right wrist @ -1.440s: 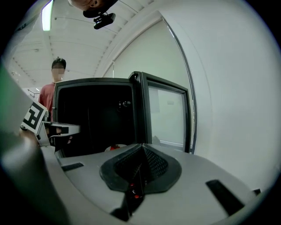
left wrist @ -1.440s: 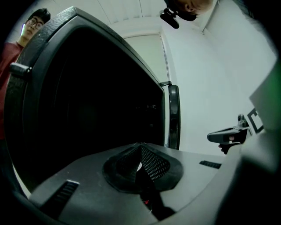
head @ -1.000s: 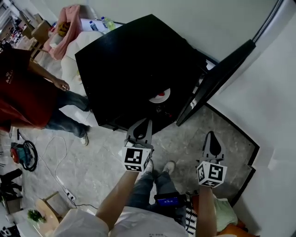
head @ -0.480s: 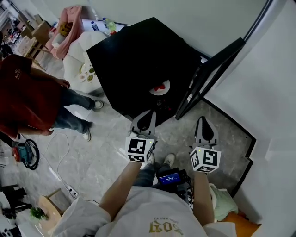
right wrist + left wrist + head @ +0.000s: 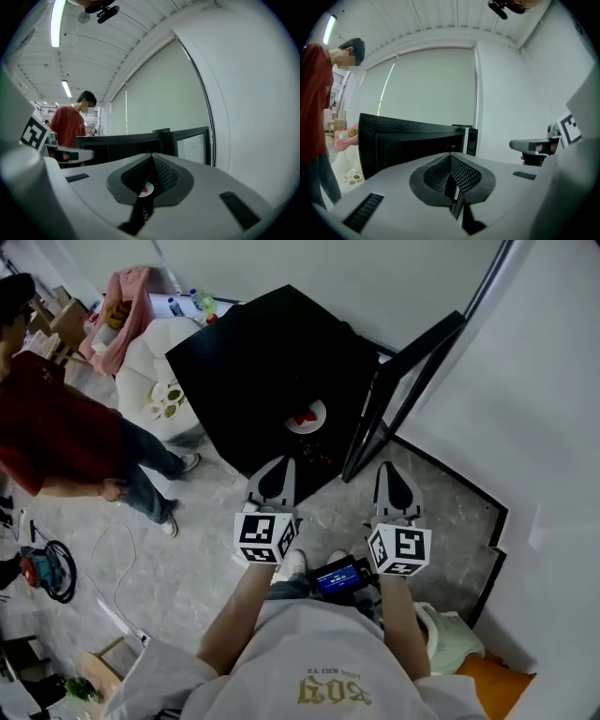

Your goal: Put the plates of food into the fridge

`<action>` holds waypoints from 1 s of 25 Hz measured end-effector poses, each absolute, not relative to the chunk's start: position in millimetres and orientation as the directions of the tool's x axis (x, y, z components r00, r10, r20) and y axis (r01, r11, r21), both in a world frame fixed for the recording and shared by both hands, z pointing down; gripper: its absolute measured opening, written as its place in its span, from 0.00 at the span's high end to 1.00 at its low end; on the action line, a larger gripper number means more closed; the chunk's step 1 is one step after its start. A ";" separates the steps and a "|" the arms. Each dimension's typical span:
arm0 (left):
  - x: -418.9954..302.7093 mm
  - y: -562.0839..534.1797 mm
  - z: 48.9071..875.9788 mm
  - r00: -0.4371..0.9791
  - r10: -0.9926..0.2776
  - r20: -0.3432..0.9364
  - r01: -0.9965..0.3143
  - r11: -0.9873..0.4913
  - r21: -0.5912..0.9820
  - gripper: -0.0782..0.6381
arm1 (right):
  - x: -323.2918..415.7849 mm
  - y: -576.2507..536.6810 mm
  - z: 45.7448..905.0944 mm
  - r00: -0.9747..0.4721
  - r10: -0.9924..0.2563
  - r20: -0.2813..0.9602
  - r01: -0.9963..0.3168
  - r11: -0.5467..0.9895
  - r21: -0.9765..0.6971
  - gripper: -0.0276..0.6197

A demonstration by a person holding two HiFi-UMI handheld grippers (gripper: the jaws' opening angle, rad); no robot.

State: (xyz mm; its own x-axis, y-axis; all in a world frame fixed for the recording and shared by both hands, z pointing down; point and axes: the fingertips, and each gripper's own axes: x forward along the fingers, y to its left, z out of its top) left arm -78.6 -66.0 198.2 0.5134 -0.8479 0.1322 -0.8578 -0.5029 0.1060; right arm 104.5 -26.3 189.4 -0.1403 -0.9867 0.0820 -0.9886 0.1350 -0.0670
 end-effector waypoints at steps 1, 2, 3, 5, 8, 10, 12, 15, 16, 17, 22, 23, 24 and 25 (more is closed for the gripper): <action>-80.1 -67.0 193.8 0.510 -0.851 0.125 -0.859 -0.496 0.125 0.88 | 103.9 -27.6 185.8 -0.138 -0.988 0.074 -0.989 0.134 -0.061 0.94; -80.2 -68.3 190.2 0.510 -0.852 0.120 -0.858 -0.495 0.135 0.88 | 104.5 -28.3 181.6 -0.132 -0.989 0.063 -0.990 0.129 -0.055 0.94; -79.4 -69.5 188.0 0.513 -0.850 0.118 -0.857 -0.498 0.135 0.88 | 106.2 -28.3 177.6 -0.123 -0.991 0.051 -0.991 0.121 -0.054 0.94; -77.8 -73.5 185.4 0.516 -0.849 0.118 -0.855 -0.502 0.126 0.88 | 110.4 -28.6 171.0 -0.107 -0.994 0.030 -0.993 0.105 -0.056 0.94; -78.2 -80.8 179.2 0.515 -0.850 0.111 -0.857 -0.505 0.106 0.88 | 109.0 -32.4 167.5 -0.110 -0.993 0.032 -0.993 0.108 -0.042 0.94; -79.5 -83.7 175.7 0.515 -0.851 0.104 -0.857 -0.507 0.095 0.88 | 104.5 -32.8 168.0 -0.121 -0.992 0.037 -0.992 0.120 -0.035 0.94; -79.9 -88.0 171.3 0.514 -0.853 0.091 -0.857 -0.507 0.095 0.88 | 103.2 -33.1 166.4 -0.121 -0.992 0.033 -0.992 0.120 -0.024 0.94; -77.2 -92.6 162.1 0.514 -0.855 0.064 -0.857 -0.509 0.088 0.88 | 109.5 -33.1 156.9 -0.106 -0.994 -0.003 -0.994 0.106 -0.008 0.94; -75.7 -94.3 159.6 0.515 -0.856 0.057 -0.856 -0.509 0.085 0.88 | 112.2 -33.9 153.7 -0.102 -0.995 -0.014 -0.995 0.102 -0.002 0.94; -74.0 -95.9 157.9 0.516 -0.855 0.054 -0.856 -0.511 0.083 0.88 | 114.7 -34.9 151.6 -0.096 -0.995 -0.021 -0.995 0.096 0.002 0.94; -66.4 -95.4 156.3 0.529 -0.847 0.058 -0.848 -0.525 0.065 0.88 | 121.8 -37.6 155.3 -0.079 -0.997 0.000 -0.997 0.079 -0.017 0.94; -65.3 -94.8 156.8 0.531 -0.845 0.060 -0.847 -0.528 0.063 0.88 | 122.3 -38.0 156.1 -0.079 -0.997 0.004 -0.997 0.079 -0.018 0.94; -64.6 -94.5 157.3 0.532 -0.845 0.062 -0.847 -0.528 0.062 0.88 | 122.3 -38.3 156.3 -0.080 -0.997 0.005 -0.997 0.080 -0.018 0.94; -64.5 -94.5 157.6 0.531 -0.845 0.062 -0.847 -0.528 0.062 0.88 | 121.9 -38.7 155.7 -0.081 -0.997 0.004 -0.997 0.081 -0.016 0.94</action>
State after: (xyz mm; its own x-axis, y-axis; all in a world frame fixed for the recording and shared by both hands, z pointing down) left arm -64.5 -94.5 157.6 0.5313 -0.8449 0.0620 -0.8470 -0.5280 0.0619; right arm 121.9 -38.7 155.7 -0.0815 -0.9967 0.0044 -0.9966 0.0814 -0.0161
